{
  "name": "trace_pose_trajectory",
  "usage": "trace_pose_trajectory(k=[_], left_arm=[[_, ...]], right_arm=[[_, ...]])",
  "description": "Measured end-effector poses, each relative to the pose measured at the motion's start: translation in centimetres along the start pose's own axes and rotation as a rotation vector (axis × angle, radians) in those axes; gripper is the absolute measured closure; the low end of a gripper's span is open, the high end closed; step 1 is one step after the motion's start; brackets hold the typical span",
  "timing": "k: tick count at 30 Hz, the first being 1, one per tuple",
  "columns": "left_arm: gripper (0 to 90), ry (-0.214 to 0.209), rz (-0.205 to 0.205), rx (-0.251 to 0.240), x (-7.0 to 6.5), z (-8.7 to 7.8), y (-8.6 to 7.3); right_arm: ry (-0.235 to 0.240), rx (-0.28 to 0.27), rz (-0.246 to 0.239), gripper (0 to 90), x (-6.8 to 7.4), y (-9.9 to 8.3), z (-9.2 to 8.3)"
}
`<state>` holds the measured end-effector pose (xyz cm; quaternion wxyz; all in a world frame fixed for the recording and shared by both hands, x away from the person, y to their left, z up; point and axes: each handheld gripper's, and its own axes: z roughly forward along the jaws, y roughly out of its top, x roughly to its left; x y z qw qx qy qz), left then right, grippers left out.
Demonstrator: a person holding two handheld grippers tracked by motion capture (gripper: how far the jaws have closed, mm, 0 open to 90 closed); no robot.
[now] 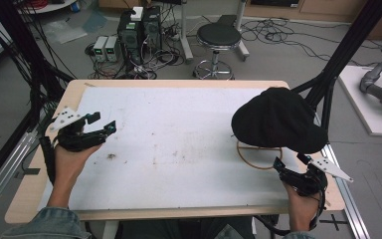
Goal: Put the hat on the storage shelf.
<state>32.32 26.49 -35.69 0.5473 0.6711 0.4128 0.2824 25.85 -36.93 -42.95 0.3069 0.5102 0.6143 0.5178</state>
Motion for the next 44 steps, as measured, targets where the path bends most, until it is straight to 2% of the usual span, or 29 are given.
trace_pose_trajectory(k=[5, 8, 13, 22, 30, 35, 44], left_arm=[[28.6, 0.042, -0.016, 0.006, 0.6, -1.1, -1.2], [28.1, 0.047, -0.024, 0.014, 0.9, -1.5, -1.9], [25.9, 0.081, -0.034, 0.024, 1.3, -2.4, -2.5], [23.2, 0.127, -0.045, 0.04, 1.7, -3.6, -4.0], [21.6, 0.141, -0.067, 0.034, 1.8, -4.4, -5.4], [21.4, 0.141, -0.057, 0.053, 1.6, -4.4, -6.2], [21.3, 0.146, -0.051, 0.059, 1.6, -4.3, -6.3]], right_arm=[[0.01, 0.005, -0.008, 6.6, 0.4, 0.0, 0.2], [0.017, 0.009, -0.015, 6.5, 0.7, 0.1, 0.4], [0.029, 0.01, -0.034, 6.5, 1.1, 0.2, 0.5], [0.042, 0.013, -0.041, 6.5, 1.6, 0.2, 0.8], [0.047, 0.021, -0.045, 6.5, 1.8, 0.1, 1.0], [0.049, 0.026, -0.051, 6.5, 1.9, 0.1, 1.1], [0.051, 0.026, -0.052, 6.5, 1.9, 0.1, 1.2]])
